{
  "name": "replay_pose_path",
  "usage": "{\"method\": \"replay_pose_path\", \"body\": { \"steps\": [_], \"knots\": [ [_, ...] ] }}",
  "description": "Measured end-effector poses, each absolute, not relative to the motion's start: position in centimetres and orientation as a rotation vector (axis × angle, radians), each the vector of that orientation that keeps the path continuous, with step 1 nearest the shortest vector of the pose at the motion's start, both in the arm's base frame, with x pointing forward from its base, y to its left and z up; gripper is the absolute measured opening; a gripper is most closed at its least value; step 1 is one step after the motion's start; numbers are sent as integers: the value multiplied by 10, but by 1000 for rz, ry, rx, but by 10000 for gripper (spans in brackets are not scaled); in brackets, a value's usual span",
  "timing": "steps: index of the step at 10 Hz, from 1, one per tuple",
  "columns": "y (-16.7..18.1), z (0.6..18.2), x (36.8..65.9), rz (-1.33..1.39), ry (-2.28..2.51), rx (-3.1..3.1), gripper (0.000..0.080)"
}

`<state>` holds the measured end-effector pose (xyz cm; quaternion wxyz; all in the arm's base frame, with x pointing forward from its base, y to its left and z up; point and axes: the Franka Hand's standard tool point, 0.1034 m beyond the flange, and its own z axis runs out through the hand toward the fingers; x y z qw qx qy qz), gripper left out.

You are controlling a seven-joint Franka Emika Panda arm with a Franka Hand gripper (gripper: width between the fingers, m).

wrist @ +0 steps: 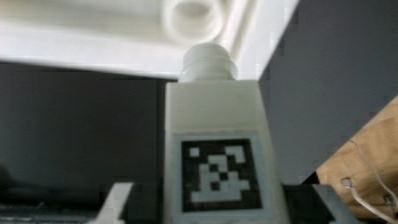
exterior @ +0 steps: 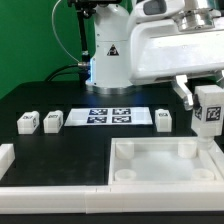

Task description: Assemble one leg

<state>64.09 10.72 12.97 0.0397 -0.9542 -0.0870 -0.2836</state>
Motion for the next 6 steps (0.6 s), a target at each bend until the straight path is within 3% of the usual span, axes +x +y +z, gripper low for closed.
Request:
{"method": "replay_pose_path", "body": {
  "steps": [2, 6],
  "knots": [
    [106, 113, 645, -857, -262, -2927, 294],
    [111, 100, 640, -834, -276, -2929, 294]
  ]
}}
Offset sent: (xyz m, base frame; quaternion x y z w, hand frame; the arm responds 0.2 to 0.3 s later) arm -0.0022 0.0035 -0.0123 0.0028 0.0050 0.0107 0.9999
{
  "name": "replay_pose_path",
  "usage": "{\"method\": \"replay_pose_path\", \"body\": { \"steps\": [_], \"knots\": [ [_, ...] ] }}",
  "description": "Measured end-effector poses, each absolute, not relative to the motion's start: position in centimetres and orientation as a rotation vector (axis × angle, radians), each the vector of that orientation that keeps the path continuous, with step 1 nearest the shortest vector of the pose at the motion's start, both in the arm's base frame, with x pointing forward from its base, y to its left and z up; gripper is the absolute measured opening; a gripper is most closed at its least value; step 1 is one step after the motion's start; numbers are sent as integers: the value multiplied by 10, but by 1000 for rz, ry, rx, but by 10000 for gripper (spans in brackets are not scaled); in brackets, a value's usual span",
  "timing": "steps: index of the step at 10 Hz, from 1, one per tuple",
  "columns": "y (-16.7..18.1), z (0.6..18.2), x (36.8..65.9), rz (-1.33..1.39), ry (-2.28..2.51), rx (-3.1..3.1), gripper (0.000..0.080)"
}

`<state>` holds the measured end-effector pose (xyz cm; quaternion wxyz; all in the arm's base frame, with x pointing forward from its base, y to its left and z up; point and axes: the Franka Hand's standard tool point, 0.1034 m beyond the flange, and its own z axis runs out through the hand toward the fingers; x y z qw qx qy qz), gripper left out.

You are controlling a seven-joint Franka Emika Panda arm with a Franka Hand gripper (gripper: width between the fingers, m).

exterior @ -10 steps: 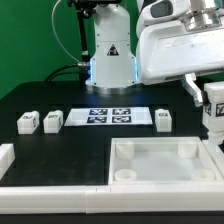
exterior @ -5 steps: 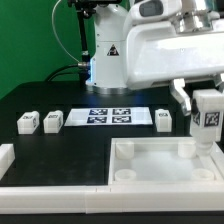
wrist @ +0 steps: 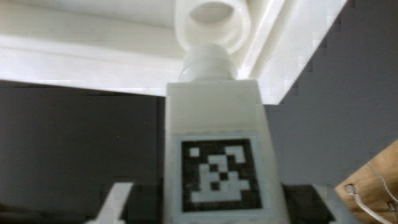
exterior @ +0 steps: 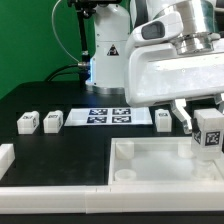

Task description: Assemble one leg

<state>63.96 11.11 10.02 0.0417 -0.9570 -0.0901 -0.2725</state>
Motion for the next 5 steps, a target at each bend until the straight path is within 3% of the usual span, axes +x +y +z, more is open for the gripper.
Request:
{"method": "replay_pose_path", "body": {
  "steps": [5],
  "knots": [
    [117, 91, 637, -844, -293, -2924, 294]
  ]
}}
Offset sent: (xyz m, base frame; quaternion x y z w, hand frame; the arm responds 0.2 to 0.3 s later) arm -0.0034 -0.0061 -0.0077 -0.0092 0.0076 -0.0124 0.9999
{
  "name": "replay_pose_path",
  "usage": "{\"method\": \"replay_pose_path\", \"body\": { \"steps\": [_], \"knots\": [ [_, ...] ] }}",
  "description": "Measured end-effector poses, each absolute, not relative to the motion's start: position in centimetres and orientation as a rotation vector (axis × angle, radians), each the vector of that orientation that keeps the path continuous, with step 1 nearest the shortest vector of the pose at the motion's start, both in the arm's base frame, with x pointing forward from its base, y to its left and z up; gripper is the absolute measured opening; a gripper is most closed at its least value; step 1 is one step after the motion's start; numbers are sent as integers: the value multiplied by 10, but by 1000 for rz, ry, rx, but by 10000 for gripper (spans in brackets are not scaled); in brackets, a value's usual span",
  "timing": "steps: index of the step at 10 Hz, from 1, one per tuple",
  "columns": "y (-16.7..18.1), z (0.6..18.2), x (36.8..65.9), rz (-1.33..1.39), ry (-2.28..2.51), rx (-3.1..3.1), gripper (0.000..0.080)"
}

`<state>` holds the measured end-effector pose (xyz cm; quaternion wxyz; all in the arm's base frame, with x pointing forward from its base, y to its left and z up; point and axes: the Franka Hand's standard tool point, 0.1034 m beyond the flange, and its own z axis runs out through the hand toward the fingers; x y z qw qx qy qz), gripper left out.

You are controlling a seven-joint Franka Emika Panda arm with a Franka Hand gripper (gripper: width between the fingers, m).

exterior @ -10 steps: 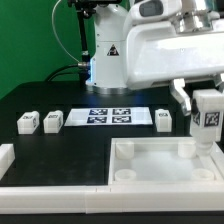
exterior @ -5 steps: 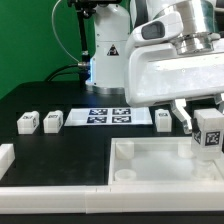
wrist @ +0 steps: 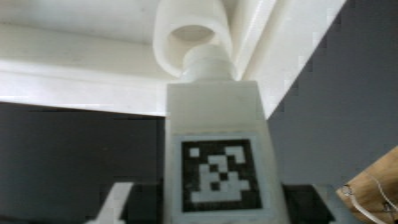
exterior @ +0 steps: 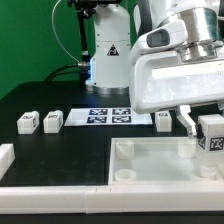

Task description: Assemble one leg

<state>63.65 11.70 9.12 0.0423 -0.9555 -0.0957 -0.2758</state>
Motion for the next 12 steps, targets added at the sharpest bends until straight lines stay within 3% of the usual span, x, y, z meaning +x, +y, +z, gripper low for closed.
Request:
{"method": "replay_pose_path", "body": {
  "steps": [7, 12],
  "knots": [
    [114, 91, 633, -868, -311, -2922, 294],
    [110, 79, 628, -843, -322, -2932, 294]
  ]
}}
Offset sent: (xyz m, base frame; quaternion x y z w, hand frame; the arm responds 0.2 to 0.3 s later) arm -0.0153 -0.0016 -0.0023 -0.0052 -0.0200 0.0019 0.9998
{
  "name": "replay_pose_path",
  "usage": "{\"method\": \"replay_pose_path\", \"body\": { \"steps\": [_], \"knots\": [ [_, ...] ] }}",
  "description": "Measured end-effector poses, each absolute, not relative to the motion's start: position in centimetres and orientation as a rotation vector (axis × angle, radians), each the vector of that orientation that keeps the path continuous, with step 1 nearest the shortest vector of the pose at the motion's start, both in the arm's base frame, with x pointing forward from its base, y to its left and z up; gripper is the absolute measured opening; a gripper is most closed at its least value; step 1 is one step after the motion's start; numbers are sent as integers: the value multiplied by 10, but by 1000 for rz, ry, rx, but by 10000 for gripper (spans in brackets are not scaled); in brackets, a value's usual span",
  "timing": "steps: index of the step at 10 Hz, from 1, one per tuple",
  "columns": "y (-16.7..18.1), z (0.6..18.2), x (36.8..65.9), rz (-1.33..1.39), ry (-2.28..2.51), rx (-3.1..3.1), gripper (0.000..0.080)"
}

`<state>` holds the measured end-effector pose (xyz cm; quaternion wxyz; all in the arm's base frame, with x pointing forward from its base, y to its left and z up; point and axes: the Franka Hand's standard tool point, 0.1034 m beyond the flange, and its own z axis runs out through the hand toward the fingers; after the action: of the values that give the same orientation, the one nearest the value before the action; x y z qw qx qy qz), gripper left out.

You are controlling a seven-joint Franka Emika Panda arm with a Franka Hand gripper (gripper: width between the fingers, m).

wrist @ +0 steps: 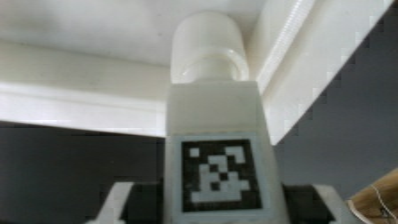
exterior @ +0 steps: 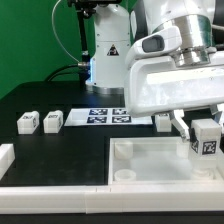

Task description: Assemble one leg

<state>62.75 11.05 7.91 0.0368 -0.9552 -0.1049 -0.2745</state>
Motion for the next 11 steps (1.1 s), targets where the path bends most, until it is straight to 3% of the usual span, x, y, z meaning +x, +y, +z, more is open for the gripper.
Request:
{"method": "replay_pose_path", "body": {
  "steps": [1, 3, 4, 5, 11],
  "knots": [
    [111, 79, 628, -843, -322, -2932, 294],
    [111, 79, 628, -843, -323, -2932, 521],
    [111, 79, 628, -843, -323, -2932, 521],
    [111, 79, 628, -843, -323, -2932, 624],
    [111, 85, 633, -776, -326, -2948, 649]
  ]
}}
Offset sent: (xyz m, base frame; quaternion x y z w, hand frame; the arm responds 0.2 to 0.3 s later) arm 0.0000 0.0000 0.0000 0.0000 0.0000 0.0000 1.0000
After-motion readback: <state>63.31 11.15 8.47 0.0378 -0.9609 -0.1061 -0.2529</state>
